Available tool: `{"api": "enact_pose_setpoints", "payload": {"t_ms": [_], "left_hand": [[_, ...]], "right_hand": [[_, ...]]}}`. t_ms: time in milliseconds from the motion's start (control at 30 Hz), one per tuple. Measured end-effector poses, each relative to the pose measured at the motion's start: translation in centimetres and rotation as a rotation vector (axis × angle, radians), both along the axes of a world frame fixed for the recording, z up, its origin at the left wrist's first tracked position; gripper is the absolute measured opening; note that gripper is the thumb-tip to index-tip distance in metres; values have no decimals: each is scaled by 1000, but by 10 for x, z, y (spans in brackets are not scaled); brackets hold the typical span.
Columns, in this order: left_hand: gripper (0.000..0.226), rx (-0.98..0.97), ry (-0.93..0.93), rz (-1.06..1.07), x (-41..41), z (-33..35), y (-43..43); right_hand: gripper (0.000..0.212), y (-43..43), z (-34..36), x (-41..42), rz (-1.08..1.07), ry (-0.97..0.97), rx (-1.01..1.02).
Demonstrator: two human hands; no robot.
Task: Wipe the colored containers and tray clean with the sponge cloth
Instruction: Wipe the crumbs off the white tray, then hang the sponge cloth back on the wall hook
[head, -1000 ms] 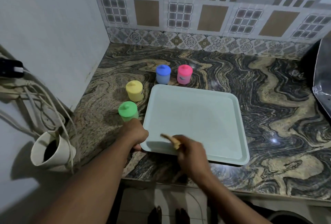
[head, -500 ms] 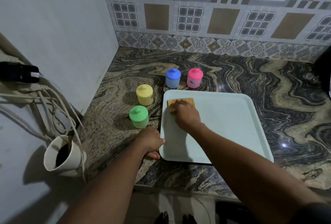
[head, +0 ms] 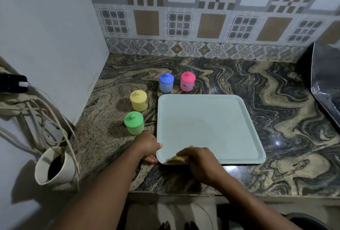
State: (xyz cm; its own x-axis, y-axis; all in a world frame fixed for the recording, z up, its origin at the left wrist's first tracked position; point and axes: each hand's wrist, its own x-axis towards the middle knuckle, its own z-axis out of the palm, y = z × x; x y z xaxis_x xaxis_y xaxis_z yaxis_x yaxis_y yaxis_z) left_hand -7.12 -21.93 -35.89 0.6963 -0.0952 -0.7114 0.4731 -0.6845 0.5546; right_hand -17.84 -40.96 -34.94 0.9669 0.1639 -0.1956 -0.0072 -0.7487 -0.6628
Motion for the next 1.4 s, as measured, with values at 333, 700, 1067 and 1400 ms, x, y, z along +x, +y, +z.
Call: {"api": "enact_pose_setpoints", "payload": {"t_ms": [333, 700, 1067, 1400], "left_hand": [[42, 556, -345, -485, 9, 42, -29], [40, -563, -582, 26, 21, 172, -127], [29, -659, -675, 94, 21, 215, -173], [24, -749, -624, 156, 5, 232, -197]], "right_hand": [[22, -80, 106, 50, -830, 394, 1171], [18, -99, 175, 68, -617, 2, 937], [25, -114, 209, 75, -494, -101, 1040], [43, -140, 201, 76, -382, -34, 1170]]}}
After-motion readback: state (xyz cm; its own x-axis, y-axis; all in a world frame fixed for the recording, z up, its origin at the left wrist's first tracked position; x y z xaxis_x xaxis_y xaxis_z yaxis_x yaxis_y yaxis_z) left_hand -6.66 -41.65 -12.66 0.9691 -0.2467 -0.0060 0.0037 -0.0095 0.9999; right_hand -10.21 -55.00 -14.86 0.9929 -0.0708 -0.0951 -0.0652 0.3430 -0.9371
